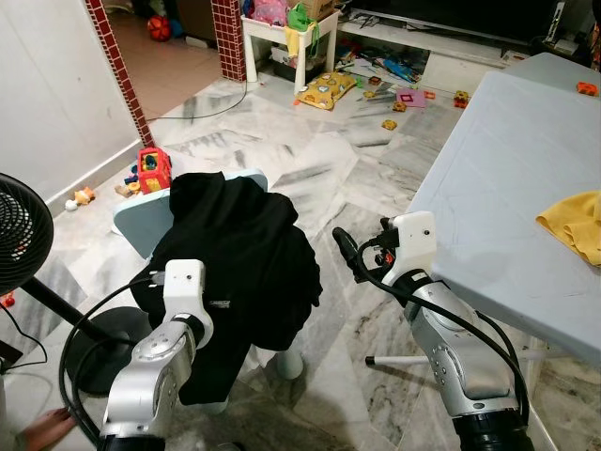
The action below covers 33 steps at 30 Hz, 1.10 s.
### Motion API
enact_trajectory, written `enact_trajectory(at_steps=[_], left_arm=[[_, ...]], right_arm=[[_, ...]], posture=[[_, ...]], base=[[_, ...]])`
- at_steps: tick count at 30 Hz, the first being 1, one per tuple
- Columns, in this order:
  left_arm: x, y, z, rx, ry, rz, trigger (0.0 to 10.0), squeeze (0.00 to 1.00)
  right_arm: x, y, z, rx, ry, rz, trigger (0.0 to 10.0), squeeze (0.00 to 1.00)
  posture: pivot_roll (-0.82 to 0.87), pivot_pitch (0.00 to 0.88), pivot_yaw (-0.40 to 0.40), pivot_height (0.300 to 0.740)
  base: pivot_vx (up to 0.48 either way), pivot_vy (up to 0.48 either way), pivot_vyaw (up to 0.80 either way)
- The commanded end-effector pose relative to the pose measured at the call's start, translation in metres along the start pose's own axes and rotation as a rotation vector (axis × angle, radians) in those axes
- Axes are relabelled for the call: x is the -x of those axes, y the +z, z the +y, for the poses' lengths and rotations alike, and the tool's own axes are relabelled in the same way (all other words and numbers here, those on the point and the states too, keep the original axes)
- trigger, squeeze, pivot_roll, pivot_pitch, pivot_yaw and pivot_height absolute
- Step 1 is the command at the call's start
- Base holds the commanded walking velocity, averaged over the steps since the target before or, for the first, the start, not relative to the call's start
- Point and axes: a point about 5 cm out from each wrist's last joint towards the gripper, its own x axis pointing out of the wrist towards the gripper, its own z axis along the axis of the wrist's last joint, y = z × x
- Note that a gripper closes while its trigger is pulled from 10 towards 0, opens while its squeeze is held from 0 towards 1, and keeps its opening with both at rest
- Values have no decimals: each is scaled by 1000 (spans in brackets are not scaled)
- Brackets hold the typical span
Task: Hang hanger
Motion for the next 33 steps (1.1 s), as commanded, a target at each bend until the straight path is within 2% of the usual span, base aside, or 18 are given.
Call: enact_trajectory(at_steps=[1, 2, 5, 7, 8, 10, 12, 13, 14, 16, 18, 20, 23, 33], left_arm=[[-2, -5, 0, -17, -9, 21, 9647, 0], [-5, -10, 3, -17, -21, 54, 0, 0], [-8, -15, 7, -9, -25, 76, 0, 0], [-8, -24, 8, 3, -29, 107, 0, 0], [-8, -24, 8, 3, -29, 107, 0, 0], [-8, -27, 7, 9, -31, 110, 0, 0], [-8, -29, 6, 8, -39, 112, 0, 0], [-8, -31, 7, 6, -42, 115, 0, 0], [-8, -31, 7, 6, -42, 115, 0, 0], [-6, -33, 11, -2, -27, 110, 0, 0], [-6, -34, 13, -3, -21, 109, 0, 0], [-4, -33, 20, -11, 16, 84, 0, 0], [-3, -33, 25, -13, 38, 77, 0, 0], [-2, -30, 37, -5, 86, 55, 0, 0]], right_arm=[[2, 2, 0, 9, 6, 0, 10000, 0], [4, 4, 1, 9, 29, 7, 10000, 0], [6, 6, 4, 6, 72, 19, 10000, 0], [16, 5, 17, 3, 246, 84, 10000, 0], [16, 5, 17, 3, 246, 84, 10000, 0], [24, 2, 21, 16, 342, 122, 10000, 0], [29, 0, 21, 38, 391, 149, 10000, 0], [36, -4, 21, 56, 452, 200, 10000, 0], [36, -4, 21, 56, 452, 200, 10000, 0], [43, -7, 17, 70, 507, 270, 10000, 0], [43, -6, 15, 78, 506, 275, 10000, 0], [38, -3, 6, 98, 455, 273, 10000, 0], [34, -3, 2, 96, 418, 273, 10000, 0], [30, -3, 9, 107, 433, 267, 10000, 0]], posture=[[-79, 104, -33, 740], [-85, 103, -27, 740], [-88, 104, -25, 740], [-88, 104, -23, 740], [-88, 104, -23, 740], [-86, 105, -25, 740], [-86, 105, -28, 740], [-85, 106, -30, 740], [-85, 106, -30, 740], [-84, 108, -31, 740], [-84, 108, -31, 740], [-80, 109, -29, 740], [-78, 109, -29, 740], [-65, 103, -36, 740]], base=[[0, 0, 0], [0, 0, 0], [0, 0, 0], [0, 0, 0], [0, 0, 0], [0, 0, 0], [0, 0, 0], [0, 0, 0], [0, 0, 0], [0, 0, 0], [0, 0, 0], [0, 0, 0], [0, 0, 0], [0, 0, 0]])
